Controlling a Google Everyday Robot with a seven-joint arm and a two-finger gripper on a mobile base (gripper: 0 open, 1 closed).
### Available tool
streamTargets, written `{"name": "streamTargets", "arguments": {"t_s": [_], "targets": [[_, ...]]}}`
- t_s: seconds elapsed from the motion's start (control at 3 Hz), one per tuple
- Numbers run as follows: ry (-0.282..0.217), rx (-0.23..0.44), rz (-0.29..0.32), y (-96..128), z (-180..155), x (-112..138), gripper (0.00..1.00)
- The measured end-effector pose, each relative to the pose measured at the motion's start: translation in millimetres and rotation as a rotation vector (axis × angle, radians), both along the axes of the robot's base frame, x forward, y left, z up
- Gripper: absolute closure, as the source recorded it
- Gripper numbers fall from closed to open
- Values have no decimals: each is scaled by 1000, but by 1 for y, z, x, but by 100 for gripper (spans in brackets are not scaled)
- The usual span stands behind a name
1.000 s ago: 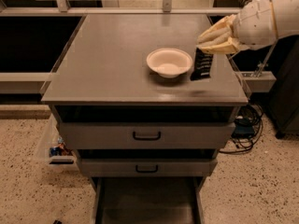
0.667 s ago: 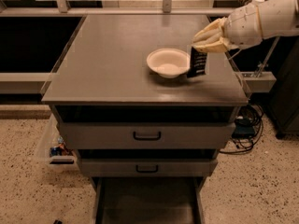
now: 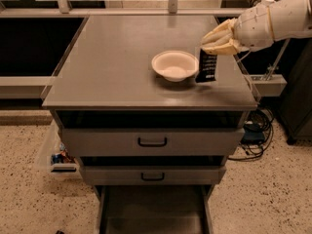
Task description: Pick rxbar chocolate from bottom drawer and place on counter
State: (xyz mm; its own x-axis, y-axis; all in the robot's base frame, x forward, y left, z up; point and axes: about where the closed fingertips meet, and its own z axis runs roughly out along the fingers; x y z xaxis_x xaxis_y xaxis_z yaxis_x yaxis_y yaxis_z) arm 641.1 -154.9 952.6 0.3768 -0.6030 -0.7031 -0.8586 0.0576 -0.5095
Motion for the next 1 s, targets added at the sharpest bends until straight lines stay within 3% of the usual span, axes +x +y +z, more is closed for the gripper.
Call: {"name": "streamTargets", "arguments": {"t_s": [0.33,1.0], "targets": [[0,0,0,0,0,0,58],[9,-50,-65,-31,-4,16,12]]}}
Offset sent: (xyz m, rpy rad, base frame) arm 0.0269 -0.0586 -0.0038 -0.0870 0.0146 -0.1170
